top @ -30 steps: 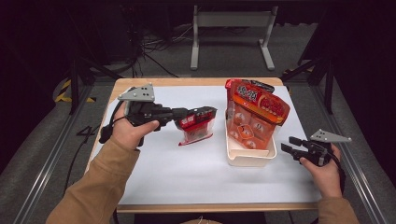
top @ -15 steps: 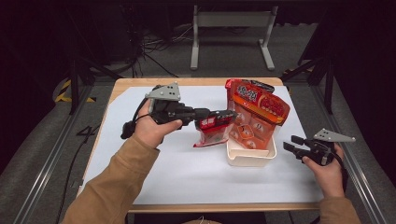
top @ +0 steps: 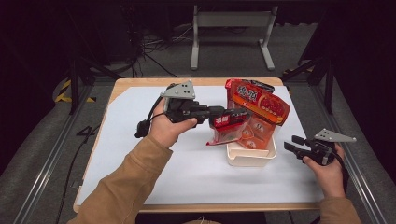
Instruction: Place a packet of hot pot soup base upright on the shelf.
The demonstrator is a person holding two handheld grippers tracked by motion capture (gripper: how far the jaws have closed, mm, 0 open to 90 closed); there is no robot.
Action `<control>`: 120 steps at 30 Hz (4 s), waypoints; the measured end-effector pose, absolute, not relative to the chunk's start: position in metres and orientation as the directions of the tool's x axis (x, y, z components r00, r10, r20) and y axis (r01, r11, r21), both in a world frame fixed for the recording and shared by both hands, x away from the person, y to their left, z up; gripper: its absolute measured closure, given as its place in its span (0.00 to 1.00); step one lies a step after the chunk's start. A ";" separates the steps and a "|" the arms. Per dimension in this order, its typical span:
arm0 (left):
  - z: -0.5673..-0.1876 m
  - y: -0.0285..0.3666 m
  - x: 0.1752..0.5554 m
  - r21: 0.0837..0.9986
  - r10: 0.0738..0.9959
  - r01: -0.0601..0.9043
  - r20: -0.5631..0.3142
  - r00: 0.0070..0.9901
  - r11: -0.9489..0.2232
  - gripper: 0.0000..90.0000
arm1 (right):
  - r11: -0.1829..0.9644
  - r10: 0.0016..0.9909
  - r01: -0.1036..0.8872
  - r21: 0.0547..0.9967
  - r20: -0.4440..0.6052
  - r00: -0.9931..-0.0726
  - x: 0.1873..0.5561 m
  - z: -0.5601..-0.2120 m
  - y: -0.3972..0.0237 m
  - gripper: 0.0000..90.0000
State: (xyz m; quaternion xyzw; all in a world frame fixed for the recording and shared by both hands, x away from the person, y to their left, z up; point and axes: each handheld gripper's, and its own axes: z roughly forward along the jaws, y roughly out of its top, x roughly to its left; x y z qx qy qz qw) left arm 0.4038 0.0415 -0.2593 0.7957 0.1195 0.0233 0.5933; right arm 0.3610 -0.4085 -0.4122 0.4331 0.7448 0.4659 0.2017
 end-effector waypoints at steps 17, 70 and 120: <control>-0.264 0.007 0.406 0.960 0.162 0.133 -0.095 0.982 -0.245 1.00 | 0.188 0.833 0.453 0.872 0.103 -0.544 0.361 -0.413 -0.410 0.53; -0.308 -0.057 0.403 0.951 0.047 0.108 -0.099 0.994 -0.291 1.00 | 0.192 0.828 0.462 0.866 0.110 -0.550 0.362 -0.415 -0.411 0.53; -0.349 -0.031 0.418 0.922 0.123 0.225 -0.195 0.973 -0.316 0.88 | 0.198 0.815 0.461 0.865 0.116 -0.567 0.373 -0.416 -0.403 0.53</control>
